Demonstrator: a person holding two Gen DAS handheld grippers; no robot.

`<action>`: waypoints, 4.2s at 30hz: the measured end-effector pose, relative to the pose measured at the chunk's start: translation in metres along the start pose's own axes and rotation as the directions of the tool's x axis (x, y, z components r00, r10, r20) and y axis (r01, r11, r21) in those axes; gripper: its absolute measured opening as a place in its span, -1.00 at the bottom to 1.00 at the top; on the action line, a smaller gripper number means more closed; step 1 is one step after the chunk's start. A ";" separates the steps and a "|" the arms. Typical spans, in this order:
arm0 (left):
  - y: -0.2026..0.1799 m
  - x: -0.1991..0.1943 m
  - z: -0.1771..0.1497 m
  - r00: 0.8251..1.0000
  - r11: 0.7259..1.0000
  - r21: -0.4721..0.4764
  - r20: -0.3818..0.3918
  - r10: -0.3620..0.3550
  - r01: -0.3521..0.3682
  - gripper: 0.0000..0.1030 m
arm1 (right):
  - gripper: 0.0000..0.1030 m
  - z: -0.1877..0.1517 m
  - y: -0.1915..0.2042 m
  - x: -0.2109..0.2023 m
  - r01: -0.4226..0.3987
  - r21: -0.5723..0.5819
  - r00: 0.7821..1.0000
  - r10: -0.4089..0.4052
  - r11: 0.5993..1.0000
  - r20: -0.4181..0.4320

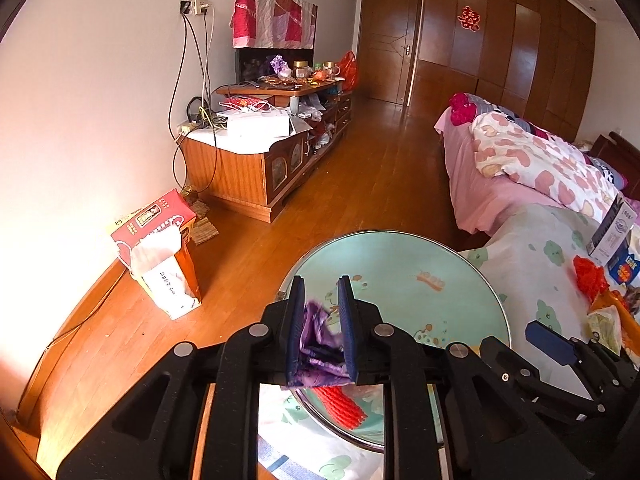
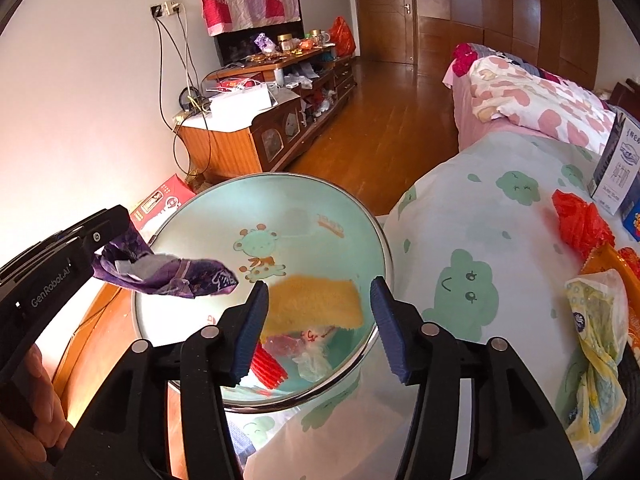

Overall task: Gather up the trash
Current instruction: 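Carry sponge and purple wrapper over the bin and open both tools to drop them, then grasp the black knitted mesh with the right tool while the left tool grasps the clear printed bag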

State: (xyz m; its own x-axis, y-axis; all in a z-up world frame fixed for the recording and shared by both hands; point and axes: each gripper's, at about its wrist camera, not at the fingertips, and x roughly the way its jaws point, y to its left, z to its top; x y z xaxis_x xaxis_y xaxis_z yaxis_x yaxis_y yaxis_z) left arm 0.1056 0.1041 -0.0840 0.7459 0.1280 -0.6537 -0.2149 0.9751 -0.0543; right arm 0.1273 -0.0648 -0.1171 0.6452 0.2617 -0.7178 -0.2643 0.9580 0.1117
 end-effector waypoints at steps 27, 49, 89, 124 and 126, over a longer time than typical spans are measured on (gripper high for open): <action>-0.012 -0.039 -0.003 0.998 0.998 -0.026 0.038 0.058 -0.057 0.88 | 0.88 -0.010 -0.057 -0.079 0.133 0.115 0.974 -0.151 0.985 0.171; -0.089 -0.079 -0.021 0.995 0.988 0.138 0.060 -0.076 0.067 0.88 | 0.88 -0.048 -0.134 -0.147 0.213 0.253 0.937 -0.270 0.944 0.220; -0.211 -0.070 -0.081 0.970 0.906 0.345 -0.091 -0.227 0.245 0.88 | -0.48 -0.122 -0.244 -0.156 0.297 0.341 0.949 -0.315 0.892 -0.003; -0.306 -0.043 -0.110 0.917 0.831 0.392 -0.217 -0.334 0.395 -0.09 | -0.48 -0.129 -0.296 -0.219 0.367 0.488 0.883 -0.462 0.792 0.087; -0.300 -0.046 -0.106 0.918 0.836 0.383 -0.209 -0.337 0.394 -0.09 | -0.48 -0.128 -0.293 -0.219 0.363 0.484 0.883 -0.460 0.796 0.093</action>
State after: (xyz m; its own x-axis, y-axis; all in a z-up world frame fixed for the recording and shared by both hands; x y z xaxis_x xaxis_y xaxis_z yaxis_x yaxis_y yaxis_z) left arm 0.0690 -0.2138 -0.1182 0.6257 -0.2491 -0.7392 0.3555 0.9346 -0.0141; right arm -0.0283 -0.4174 -0.0808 0.7580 -0.1983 -0.6213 0.3711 0.9146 0.1608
